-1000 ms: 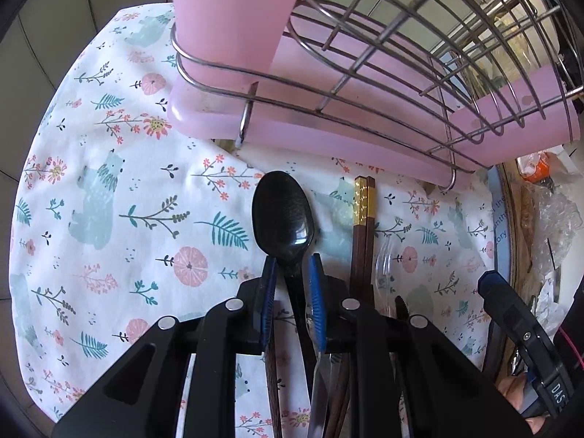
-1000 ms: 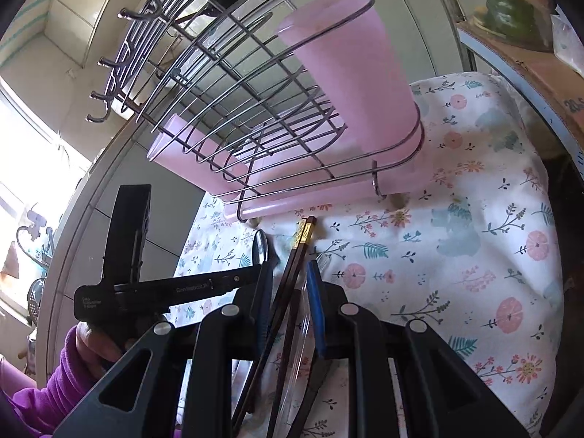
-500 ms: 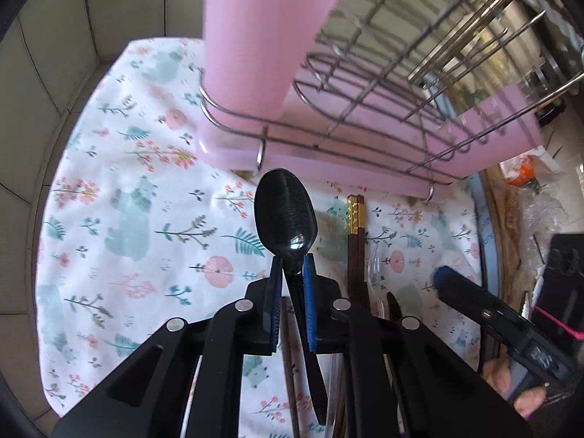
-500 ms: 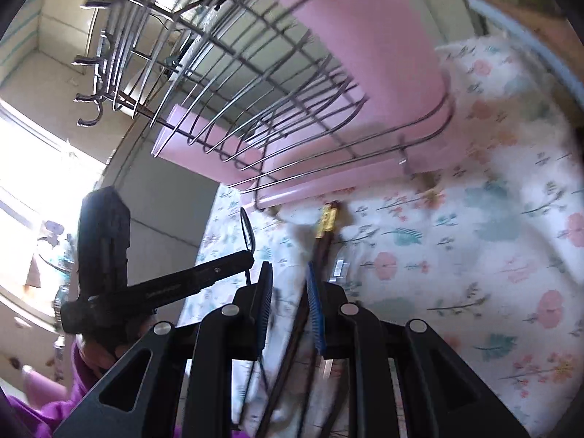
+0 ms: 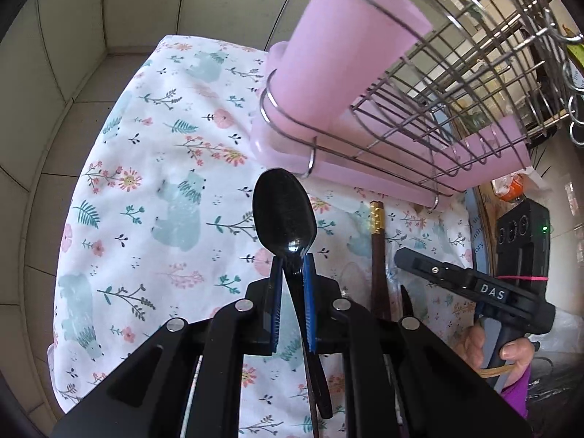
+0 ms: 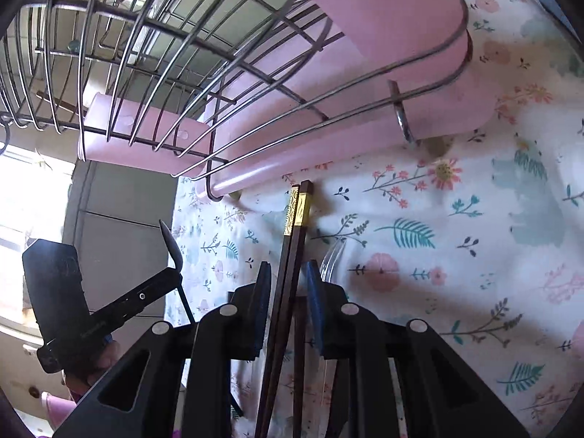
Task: Organize utensils
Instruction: 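Grasp the black spoon with the left tool while the right tool grasps the gold-tipped chopstick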
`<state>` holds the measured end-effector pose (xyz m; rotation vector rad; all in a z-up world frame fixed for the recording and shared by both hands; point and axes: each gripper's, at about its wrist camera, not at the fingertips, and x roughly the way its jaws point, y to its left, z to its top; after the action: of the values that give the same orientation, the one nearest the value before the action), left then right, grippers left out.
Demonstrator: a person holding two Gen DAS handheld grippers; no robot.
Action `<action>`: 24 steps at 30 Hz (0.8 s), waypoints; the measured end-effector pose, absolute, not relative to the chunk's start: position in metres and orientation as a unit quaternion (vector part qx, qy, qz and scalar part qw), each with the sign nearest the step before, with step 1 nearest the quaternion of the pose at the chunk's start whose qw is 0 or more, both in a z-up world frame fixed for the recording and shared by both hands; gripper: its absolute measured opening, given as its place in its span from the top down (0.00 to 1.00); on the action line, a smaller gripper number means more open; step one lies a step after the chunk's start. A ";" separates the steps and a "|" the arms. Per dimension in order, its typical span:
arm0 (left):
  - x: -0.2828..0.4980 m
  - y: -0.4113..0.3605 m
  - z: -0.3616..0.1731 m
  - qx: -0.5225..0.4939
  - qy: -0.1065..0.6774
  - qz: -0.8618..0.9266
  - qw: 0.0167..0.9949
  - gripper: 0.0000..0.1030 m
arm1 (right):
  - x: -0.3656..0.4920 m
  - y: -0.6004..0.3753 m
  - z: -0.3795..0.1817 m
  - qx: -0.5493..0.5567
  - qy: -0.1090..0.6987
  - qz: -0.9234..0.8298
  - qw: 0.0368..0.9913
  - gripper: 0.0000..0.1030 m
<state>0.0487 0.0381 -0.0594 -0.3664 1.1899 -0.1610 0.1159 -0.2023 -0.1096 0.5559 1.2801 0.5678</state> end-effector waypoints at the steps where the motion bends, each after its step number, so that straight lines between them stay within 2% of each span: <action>1: 0.049 0.039 -0.061 -0.170 0.557 -0.074 0.809 0.90 | 0.117 -0.200 -0.109 0.247 0.582 0.256 0.732 0.81; 5: 0.049 0.045 -0.063 -0.170 0.558 -0.069 0.809 0.90 | 0.120 -0.191 -0.116 0.245 0.591 0.261 0.723 0.79; 12: 0.050 0.059 -0.068 -0.181 0.560 -0.066 0.805 0.90 | 0.124 -0.195 -0.137 0.308 0.589 0.279 0.693 0.79; 16: 0.052 0.060 -0.073 -0.189 0.565 -0.066 0.800 0.90 | 0.119 -0.204 -0.136 0.312 0.578 0.283 0.699 0.84; 17: 0.053 0.060 -0.075 -0.191 0.566 -0.066 0.799 0.90 | 0.119 -0.207 -0.135 0.313 0.576 0.283 0.700 0.87; 18: 0.054 0.061 -0.076 -0.192 0.568 -0.067 0.798 0.90 | 0.119 -0.209 -0.135 0.314 0.575 0.283 0.700 0.95; 19: 0.055 0.061 -0.077 -0.193 0.569 -0.067 0.797 0.90 | 0.119 -0.210 -0.136 0.313 0.577 0.282 0.700 0.98; 22: 0.056 0.061 -0.081 -0.193 0.573 -0.066 0.794 0.90 | 0.119 -0.214 -0.136 0.313 0.575 0.286 0.700 0.97; 24: 0.057 0.061 -0.082 -0.194 0.575 -0.065 0.793 0.90 | 0.120 -0.214 -0.135 0.309 0.570 0.285 0.706 0.93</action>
<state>0.0572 0.0611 -0.0822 -0.4163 1.2359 -0.1388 0.1200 -0.2138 -0.1345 0.6878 1.2659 0.6334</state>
